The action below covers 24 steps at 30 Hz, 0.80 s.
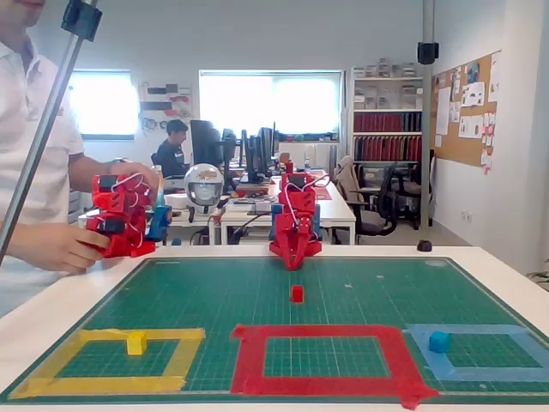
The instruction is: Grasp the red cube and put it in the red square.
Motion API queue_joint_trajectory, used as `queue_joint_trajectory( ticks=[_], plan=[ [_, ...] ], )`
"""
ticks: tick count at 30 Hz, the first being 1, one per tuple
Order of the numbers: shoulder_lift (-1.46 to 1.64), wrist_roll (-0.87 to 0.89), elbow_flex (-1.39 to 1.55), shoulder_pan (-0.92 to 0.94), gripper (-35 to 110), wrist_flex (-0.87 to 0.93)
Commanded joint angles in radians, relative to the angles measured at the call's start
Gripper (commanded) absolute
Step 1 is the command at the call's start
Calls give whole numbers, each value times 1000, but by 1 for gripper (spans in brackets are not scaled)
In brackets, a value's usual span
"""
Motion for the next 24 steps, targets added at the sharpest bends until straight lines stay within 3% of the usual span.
queue_joint_trajectory(
  ticks=[1,8,16,20,24],
  plan=[
    [37,-11,5,8,0,18],
    [-14,-14,-86,2,0,-9],
    [-508,-14,-704,-3,-1,-57],
    [-644,-14,-851,18,-1,-242],
    [-718,-34,-764,57,-1,-545]
  ],
)
